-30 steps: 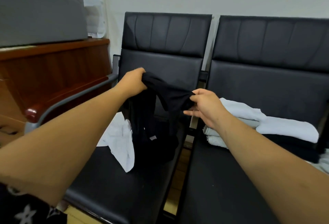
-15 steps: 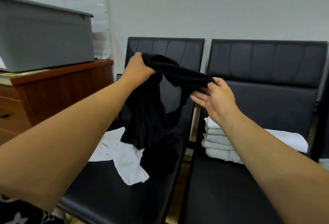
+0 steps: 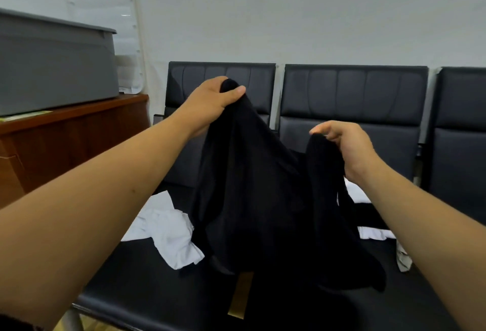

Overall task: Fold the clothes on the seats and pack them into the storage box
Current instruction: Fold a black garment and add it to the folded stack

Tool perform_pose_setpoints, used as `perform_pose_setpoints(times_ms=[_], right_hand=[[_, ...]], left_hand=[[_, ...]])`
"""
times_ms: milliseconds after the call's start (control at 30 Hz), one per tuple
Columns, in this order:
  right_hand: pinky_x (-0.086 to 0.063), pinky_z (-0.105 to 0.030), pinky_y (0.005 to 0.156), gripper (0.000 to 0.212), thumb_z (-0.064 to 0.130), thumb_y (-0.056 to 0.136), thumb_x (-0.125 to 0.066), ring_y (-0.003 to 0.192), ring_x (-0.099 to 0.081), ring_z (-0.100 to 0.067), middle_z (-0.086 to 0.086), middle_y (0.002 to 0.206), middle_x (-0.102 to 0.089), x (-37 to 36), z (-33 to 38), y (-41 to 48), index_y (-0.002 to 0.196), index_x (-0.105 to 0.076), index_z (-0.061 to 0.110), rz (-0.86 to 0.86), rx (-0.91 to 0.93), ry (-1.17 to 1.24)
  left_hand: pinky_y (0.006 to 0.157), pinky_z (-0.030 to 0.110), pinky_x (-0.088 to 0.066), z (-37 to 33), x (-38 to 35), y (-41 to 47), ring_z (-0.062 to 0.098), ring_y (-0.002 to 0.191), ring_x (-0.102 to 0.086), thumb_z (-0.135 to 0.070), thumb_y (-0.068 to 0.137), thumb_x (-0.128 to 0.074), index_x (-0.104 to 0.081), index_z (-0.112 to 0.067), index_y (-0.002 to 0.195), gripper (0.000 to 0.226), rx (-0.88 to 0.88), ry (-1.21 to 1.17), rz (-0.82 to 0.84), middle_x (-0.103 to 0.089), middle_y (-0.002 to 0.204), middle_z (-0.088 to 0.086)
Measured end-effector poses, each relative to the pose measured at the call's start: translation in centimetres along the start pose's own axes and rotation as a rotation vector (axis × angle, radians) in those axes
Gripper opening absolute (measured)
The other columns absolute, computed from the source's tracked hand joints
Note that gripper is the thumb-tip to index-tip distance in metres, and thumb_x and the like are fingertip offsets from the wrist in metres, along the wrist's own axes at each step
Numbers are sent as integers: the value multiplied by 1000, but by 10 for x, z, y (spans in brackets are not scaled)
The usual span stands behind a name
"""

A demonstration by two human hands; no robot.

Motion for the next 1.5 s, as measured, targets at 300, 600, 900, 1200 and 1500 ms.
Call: perform_pose_setpoints(times_ms=[300, 600, 900, 1200, 1500], right_hand=[[-41, -15, 53, 18, 23, 100, -60, 43, -49, 0, 14, 48, -53, 6, 16, -50, 84, -65, 17, 402, 140, -370], [-55, -39, 75, 14, 21, 94, -63, 77, -68, -20, -2, 77, -68, 81, 25, -55, 81, -66, 18, -108, 131, 53], [-58, -40, 85, 52, 40, 81, -71, 100, -72, -29, -19, 117, -71, 101, -9, -75, 119, -65, 5, 388, -327, -25], [-61, -34, 76, 15, -1, 94, -58, 79, -74, -23, -14, 90, -76, 93, -3, -65, 98, -71, 7, 140, -22, -34], [-57, -46, 92, 22, 3, 87, -72, 93, -71, -30, -17, 98, -73, 172, -26, -42, 107, -66, -2, -143, 80, -364]], left_hand=[[61, 14, -40, -44, -90, -18, 7, 69, -53, -41, 92, -67, -52, -13, 88, 32, -230, 236, 200, -57, 77, -5], [94, 26, -54, 18, -141, -64, 21, 110, -68, -10, 90, -70, -68, -7, 118, 28, 300, -35, 764, -74, 115, 5], [97, 36, -54, -25, -164, -69, 22, 108, -68, -10, 102, -50, -66, -18, 122, 27, 214, -368, 616, -70, 120, 11], [87, 19, -51, -7, -169, -85, 5, 104, -67, -30, 76, -85, -61, -39, 109, 41, 146, 177, 832, -69, 113, -16], [77, 24, -50, 79, -153, -101, 12, 92, -65, -28, 98, -60, -66, -31, 97, 7, 404, 479, 803, -71, 103, -4]])
Point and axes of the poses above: each hand's wrist, its own y-axis towards the middle knuckle, its own x-axis out of the back of the hand, z = x × y, the point moved 1 cm from there along y, towards the middle knuckle
